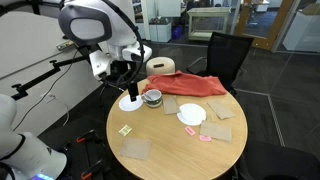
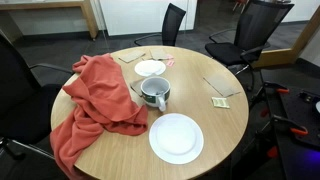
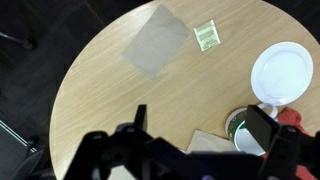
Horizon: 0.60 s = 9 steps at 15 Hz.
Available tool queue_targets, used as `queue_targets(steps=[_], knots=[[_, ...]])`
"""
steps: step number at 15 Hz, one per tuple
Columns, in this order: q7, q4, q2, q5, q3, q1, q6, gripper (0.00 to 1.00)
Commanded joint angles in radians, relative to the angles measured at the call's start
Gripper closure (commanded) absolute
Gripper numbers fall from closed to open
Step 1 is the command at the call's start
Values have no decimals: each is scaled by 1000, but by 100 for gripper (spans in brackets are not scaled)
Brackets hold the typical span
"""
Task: Pick up the marker from the cup and put it on the table
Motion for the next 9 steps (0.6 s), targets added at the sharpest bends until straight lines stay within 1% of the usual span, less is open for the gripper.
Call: queue_targets(steps=[1,6,9], knots=[[-3,2,1,3,12,-13,-2,0],[-3,2,1,3,12,-13,-2,0],[40,24,28,-10,44,2,1,0]])
